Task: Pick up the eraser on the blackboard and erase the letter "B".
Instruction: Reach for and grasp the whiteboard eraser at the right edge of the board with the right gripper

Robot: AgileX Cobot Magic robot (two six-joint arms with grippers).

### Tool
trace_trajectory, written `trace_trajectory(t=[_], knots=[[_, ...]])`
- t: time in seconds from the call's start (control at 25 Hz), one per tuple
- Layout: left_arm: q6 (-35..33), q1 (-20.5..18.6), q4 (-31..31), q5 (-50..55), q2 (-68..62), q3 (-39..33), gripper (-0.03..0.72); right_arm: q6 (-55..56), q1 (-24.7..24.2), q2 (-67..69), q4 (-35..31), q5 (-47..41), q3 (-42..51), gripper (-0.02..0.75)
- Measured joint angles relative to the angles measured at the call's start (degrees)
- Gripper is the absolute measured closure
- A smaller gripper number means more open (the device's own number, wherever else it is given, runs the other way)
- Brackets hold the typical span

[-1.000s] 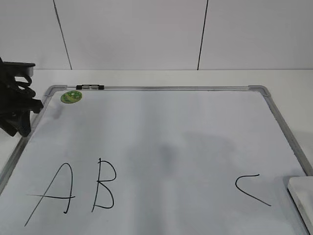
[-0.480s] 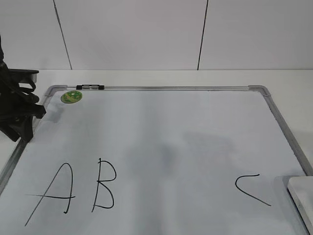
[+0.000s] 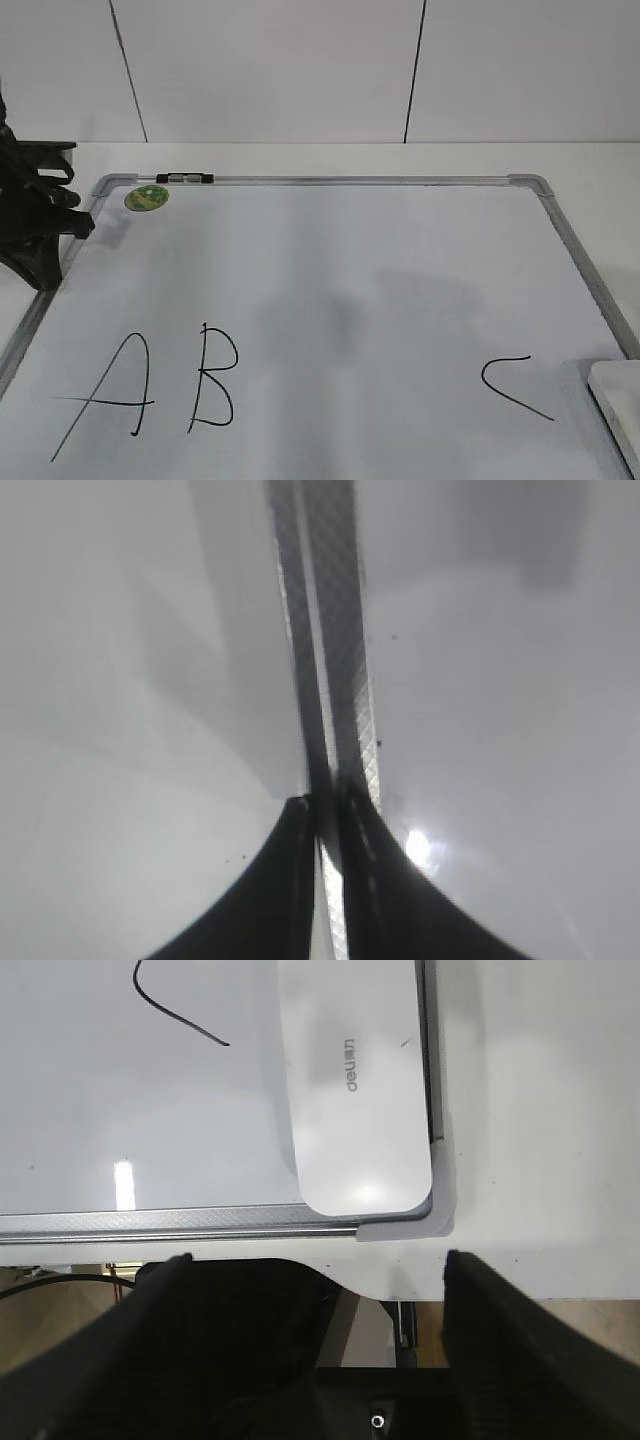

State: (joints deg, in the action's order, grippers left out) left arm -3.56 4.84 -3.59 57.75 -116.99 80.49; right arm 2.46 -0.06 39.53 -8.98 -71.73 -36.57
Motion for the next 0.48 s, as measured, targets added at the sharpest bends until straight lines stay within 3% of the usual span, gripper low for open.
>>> trace_trajectory(t=[0.48], knots=[[0.1,0.0,0.0,0.0,0.0,0.0,0.660,0.0,0.0,0.0,0.0,0.1,0.0,0.154]])
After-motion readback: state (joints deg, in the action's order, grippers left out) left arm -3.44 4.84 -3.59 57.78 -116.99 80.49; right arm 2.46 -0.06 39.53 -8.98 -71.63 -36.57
